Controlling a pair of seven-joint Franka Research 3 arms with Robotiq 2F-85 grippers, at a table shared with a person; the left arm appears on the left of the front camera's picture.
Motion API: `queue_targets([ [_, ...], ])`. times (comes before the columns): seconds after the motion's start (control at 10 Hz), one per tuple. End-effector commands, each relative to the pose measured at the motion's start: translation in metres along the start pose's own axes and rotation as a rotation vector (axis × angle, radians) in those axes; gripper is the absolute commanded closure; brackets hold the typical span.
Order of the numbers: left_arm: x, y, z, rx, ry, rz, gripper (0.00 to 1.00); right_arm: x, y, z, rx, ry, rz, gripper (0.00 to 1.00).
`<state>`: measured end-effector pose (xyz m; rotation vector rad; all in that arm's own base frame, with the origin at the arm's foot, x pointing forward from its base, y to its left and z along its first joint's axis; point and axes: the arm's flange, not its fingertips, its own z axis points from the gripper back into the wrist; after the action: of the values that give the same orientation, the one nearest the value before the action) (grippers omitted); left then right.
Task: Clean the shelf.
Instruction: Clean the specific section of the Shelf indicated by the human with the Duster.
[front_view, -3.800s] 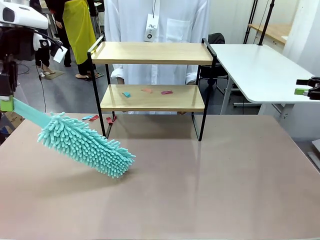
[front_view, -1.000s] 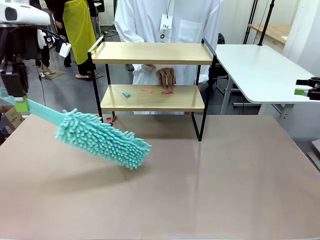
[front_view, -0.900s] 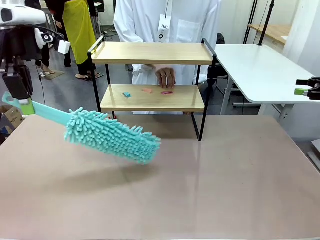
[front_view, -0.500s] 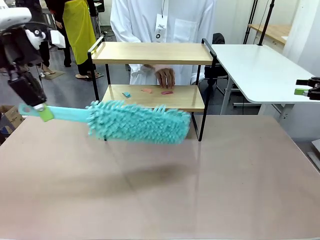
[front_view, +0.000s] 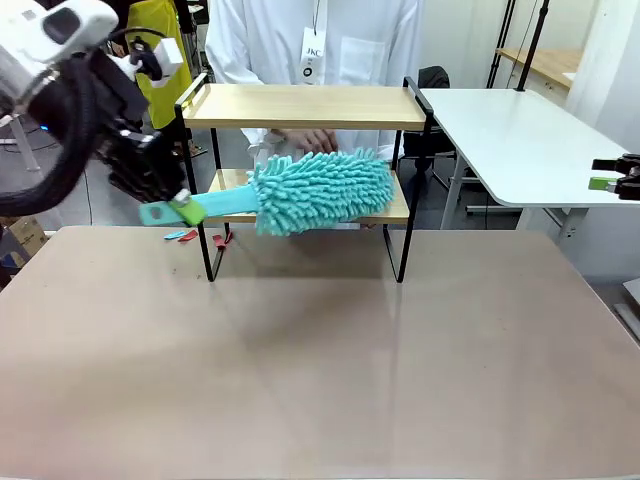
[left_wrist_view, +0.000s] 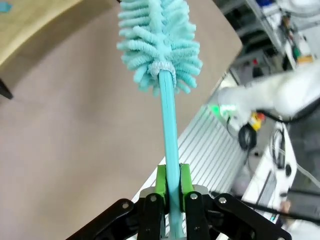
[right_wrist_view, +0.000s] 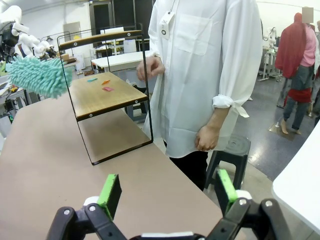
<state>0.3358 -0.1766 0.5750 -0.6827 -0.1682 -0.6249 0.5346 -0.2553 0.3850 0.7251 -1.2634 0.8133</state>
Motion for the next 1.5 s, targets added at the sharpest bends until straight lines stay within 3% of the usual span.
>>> queue_targets([
  [0.0, 0.006, -0.022, -0.029, 0.054, -0.115, 0.104, 0.87, 0.003, 0.0, -0.002, -0.003, 0.002, 0.005, 0.0],
  [0.3, 0.035, -0.037, -0.073, 0.08, -0.256, 0.196, 0.87, 0.003, 0.0, -0.002, -0.003, 0.002, 0.005, 0.0],
  [0.4, 0.042, -0.032, -0.079, 0.022, -0.184, 0.186, 0.87, 0.003, 0.0, -0.002, -0.003, 0.002, 0.005, 0.0],
  [0.6, 0.026, -0.037, -0.059, 0.092, -0.193, 0.179, 0.87, 0.003, 0.0, -0.002, -0.003, 0.002, 0.005, 0.0],
  [0.7, 0.035, -0.036, -0.08, 0.081, -0.191, 0.188, 0.87, 0.003, 0.0, -0.002, -0.003, 0.002, 0.005, 0.0],
  [1.0, 0.065, -0.087, -0.117, 0.173, -0.349, 0.26, 0.87, 0.003, 0.0, -0.002, -0.003, 0.002, 0.005, 0.0],
  [1.4, 0.079, -0.117, -0.167, 0.324, -0.378, 0.327, 0.87, 0.003, 0.0, -0.002, -0.003, 0.002, 0.005, 0.0],
])
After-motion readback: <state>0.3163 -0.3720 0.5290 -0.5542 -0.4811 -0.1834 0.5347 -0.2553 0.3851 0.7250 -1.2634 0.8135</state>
